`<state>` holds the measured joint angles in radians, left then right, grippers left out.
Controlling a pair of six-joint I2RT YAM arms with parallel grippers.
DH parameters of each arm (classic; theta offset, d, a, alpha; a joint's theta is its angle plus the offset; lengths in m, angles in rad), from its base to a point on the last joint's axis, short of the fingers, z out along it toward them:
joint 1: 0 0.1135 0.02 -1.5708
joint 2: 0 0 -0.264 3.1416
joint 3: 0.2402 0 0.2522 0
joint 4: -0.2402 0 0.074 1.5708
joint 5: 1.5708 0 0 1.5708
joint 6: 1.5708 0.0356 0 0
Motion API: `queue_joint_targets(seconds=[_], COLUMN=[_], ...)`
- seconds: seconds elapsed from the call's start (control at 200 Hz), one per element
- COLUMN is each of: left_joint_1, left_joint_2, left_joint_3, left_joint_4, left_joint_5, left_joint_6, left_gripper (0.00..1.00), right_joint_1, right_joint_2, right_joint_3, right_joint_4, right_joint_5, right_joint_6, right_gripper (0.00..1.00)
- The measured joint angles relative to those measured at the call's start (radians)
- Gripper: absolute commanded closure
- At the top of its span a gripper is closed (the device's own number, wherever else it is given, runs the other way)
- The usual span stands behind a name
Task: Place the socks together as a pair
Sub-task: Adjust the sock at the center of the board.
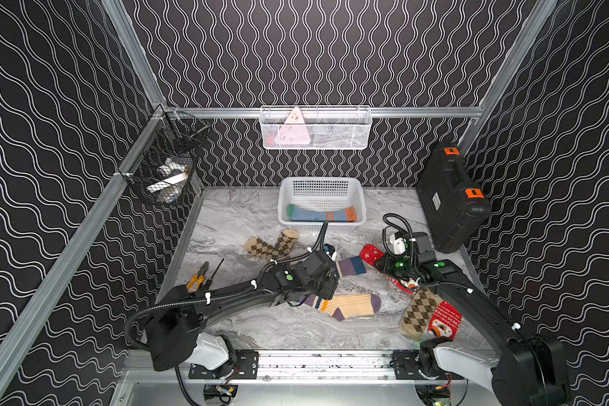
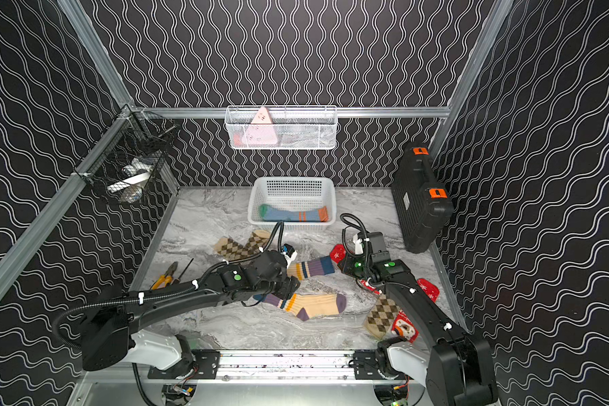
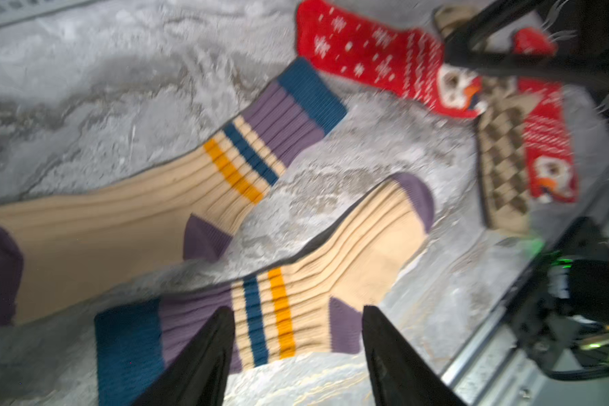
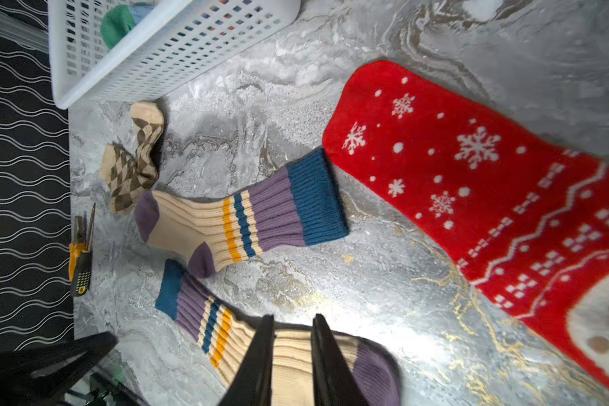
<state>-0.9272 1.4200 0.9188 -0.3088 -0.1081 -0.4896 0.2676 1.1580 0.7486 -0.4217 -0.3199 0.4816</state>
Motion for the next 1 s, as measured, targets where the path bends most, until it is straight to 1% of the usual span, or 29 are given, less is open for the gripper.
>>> queue_joint_targets(seconds=[0.075,0.17,0.23,0.33,0.41,0.445,0.565,0.615,0.71,0.751,0.786,0.871,1.001], left_joint_1=[0.008,0.068,0.143,0.281,0.379,0.421,0.555,0.613,0.735,0.773,0.805,0.849,0.893], left_joint_2=[-0.069,-0.232,-0.351,-0.524,-0.619,-0.643,-0.653,-0.638,-0.576,-0.55,-0.532,-0.506,-0.531], left_joint_3=[-0.085,-0.214,-0.306,-0.424,-0.488,-0.512,-0.595,-0.636,-0.71,-0.726,-0.73,-0.742,-0.763], left_joint_4=[0.008,0.028,0.061,0.067,0.072,0.079,0.126,0.159,0.241,0.29,0.336,0.403,0.426], left_joint_5=[-0.072,-0.143,-0.171,-0.179,-0.171,-0.151,-0.073,-0.026,0.085,0.118,0.173,0.249,0.332], left_joint_6=[-0.036,-0.085,-0.117,-0.153,-0.172,-0.179,-0.199,-0.212,-0.23,-0.232,-0.242,-0.249,-0.261], left_gripper=[0.4,0.4,0.4,0.38,0.35,0.32,0.15,0.11,0.09,0.09,0.09,0.1,0.1], right_joint_1=[0.042,0.157,0.229,0.343,0.431,0.468,0.565,0.596,0.649,0.675,0.694,0.734,0.783], right_joint_2=[0.025,0.066,0.102,0.196,0.283,0.323,0.461,0.513,0.591,0.62,0.643,0.691,0.757], right_joint_3=[0.038,0.082,0.097,0.129,0.178,0.205,0.304,0.343,0.416,0.446,0.466,0.504,0.558], right_joint_4=[-0.012,-0.02,-0.019,-0.001,0.02,0.028,0.051,0.056,0.053,0.055,0.055,0.051,0.043], right_joint_5=[-0.022,-0.023,-0.018,0.002,0.03,0.04,0.093,0.116,0.156,0.165,0.18,0.205,0.243], right_joint_6=[-0.009,-0.023,-0.023,-0.005,0.01,0.02,0.037,0.047,0.058,0.061,0.065,0.076,0.083], right_gripper=[0.73,0.71,0.71,0.7,0.7,0.7,0.69,0.69,0.68,0.68,0.68,0.67,0.67])
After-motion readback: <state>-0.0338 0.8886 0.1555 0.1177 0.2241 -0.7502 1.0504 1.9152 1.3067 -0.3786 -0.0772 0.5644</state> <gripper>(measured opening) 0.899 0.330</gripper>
